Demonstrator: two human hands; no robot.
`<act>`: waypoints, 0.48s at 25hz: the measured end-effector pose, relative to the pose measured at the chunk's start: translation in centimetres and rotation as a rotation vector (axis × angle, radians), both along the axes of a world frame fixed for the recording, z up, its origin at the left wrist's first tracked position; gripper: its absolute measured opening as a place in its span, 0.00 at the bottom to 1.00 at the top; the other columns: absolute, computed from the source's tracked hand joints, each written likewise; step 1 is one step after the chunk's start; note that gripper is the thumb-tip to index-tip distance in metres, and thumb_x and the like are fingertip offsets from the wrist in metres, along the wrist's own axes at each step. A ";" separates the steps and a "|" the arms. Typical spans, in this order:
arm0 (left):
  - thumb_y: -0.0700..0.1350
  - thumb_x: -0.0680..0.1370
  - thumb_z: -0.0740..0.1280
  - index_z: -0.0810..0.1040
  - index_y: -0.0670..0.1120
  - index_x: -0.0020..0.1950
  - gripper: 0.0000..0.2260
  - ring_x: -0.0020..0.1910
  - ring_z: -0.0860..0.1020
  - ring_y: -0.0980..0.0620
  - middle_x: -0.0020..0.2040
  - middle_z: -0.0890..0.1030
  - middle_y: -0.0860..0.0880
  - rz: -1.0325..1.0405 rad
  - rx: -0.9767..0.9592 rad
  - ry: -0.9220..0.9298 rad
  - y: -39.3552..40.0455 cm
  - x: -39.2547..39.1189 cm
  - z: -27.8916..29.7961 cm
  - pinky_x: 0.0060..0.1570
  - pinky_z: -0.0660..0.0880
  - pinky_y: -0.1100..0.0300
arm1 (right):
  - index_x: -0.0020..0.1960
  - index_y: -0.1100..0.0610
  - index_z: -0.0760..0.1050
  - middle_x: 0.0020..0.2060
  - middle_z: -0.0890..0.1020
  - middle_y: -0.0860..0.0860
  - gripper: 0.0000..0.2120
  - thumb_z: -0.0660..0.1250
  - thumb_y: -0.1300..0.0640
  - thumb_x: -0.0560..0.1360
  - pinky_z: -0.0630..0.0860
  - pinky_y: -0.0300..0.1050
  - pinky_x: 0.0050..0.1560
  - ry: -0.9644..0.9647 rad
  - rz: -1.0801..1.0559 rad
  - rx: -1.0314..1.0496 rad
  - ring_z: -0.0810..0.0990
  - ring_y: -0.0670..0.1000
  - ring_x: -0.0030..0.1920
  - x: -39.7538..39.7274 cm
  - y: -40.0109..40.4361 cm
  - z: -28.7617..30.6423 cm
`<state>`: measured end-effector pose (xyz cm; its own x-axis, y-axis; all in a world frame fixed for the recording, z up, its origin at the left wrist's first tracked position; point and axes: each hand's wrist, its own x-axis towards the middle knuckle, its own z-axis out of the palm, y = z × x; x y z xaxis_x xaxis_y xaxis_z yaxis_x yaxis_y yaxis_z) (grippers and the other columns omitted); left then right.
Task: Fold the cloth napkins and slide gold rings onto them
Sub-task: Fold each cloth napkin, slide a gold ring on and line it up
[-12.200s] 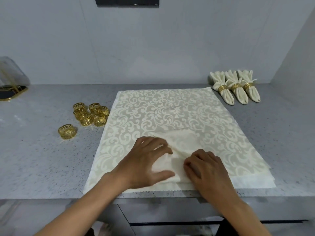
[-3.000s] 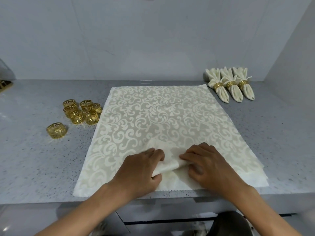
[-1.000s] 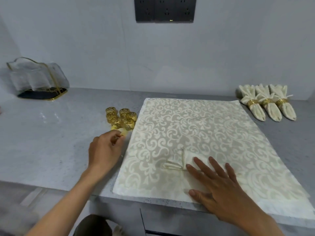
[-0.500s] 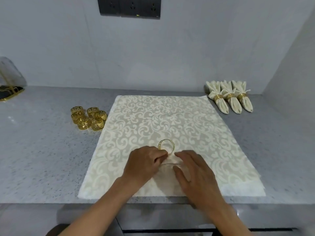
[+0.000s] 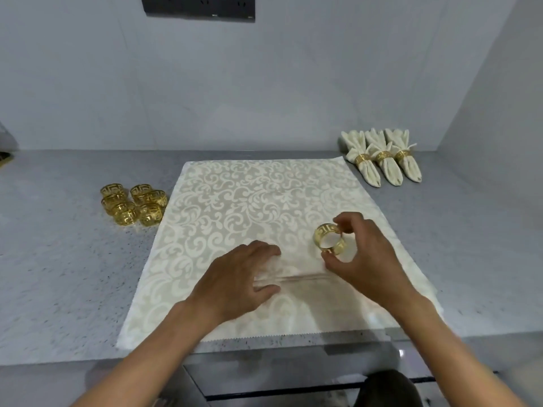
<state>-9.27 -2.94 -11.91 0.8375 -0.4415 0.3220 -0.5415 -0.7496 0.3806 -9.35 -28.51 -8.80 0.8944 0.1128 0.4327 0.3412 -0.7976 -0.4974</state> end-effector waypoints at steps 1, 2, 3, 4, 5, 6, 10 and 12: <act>0.58 0.75 0.69 0.74 0.56 0.64 0.19 0.52 0.74 0.59 0.59 0.75 0.62 -0.016 0.061 -0.017 -0.3 0.2 0.2 0.50 0.74 0.60 | 0.59 0.46 0.71 0.50 0.77 0.42 0.24 0.77 0.52 0.66 0.69 0.41 0.49 0.058 -0.032 -0.106 0.72 0.47 0.52 -0.1 -2.4 0.6; 0.56 0.76 0.68 0.76 0.54 0.62 0.15 0.53 0.73 0.57 0.58 0.76 0.60 -0.011 0.102 -0.031 -0.7 0.5 0.4 0.50 0.75 0.58 | 0.59 0.44 0.72 0.50 0.77 0.43 0.24 0.77 0.51 0.66 0.70 0.43 0.50 0.132 -0.043 -0.229 0.72 0.48 0.54 -0.3 -4.5 1.1; 0.54 0.77 0.67 0.78 0.53 0.59 0.13 0.52 0.73 0.56 0.55 0.78 0.59 -0.004 0.134 -0.046 -1.0 0.6 0.5 0.49 0.75 0.57 | 0.60 0.43 0.73 0.51 0.78 0.42 0.24 0.76 0.49 0.67 0.70 0.44 0.52 0.219 -0.036 -0.330 0.72 0.48 0.55 -0.5 -6.1 1.5; 0.53 0.77 0.66 0.79 0.52 0.57 0.11 0.50 0.73 0.55 0.51 0.79 0.58 -0.004 0.165 -0.068 -1.3 0.8 0.5 0.47 0.76 0.56 | 0.62 0.42 0.73 0.52 0.77 0.42 0.24 0.76 0.48 0.68 0.70 0.44 0.54 0.308 -0.011 -0.385 0.71 0.47 0.55 -0.6 -7.2 1.6; 0.52 0.77 0.66 0.80 0.51 0.55 0.10 0.49 0.73 0.54 0.49 0.80 0.57 -0.007 0.194 -0.081 -1.5 0.9 0.4 0.46 0.75 0.56 | 0.63 0.41 0.74 0.53 0.77 0.41 0.24 0.75 0.46 0.69 0.70 0.43 0.55 0.375 0.031 -0.395 0.70 0.45 0.56 -0.7 -7.8 1.3; 0.52 0.77 0.66 0.80 0.51 0.54 0.09 0.48 0.73 0.54 0.48 0.80 0.56 -0.013 0.209 -0.076 -1.5 0.9 0.5 0.45 0.75 0.56 | 0.64 0.40 0.74 0.53 0.76 0.39 0.24 0.74 0.45 0.70 0.69 0.41 0.56 0.404 0.070 -0.378 0.70 0.43 0.55 -0.7 -7.8 1.0; 0.52 0.78 0.65 0.79 0.52 0.57 0.11 0.50 0.71 0.55 0.51 0.80 0.58 -0.018 0.183 -0.016 -1.1 0.9 0.6 0.46 0.74 0.58 | 0.60 0.40 0.75 0.51 0.76 0.35 0.20 0.74 0.41 0.69 0.69 0.34 0.53 0.348 0.160 -0.284 0.71 0.38 0.53 -0.1 -4.8 0.8; 0.52 0.78 0.65 0.79 0.52 0.58 0.11 0.50 0.70 0.56 0.50 0.80 0.59 -0.023 0.175 -0.032 -1.1 0.9 0.5 0.46 0.72 0.61 | 0.58 0.40 0.74 0.49 0.76 0.36 0.20 0.75 0.40 0.68 0.71 0.36 0.53 0.355 0.172 -0.254 0.72 0.39 0.53 0.4 -3.1 0.8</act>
<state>-8.39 -4.00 -11.39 0.8173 -0.5120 0.2645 -0.5688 -0.7903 0.2279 -8.91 -31.57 -8.05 0.9412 0.3352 0.0432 0.3234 -0.8560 -0.4032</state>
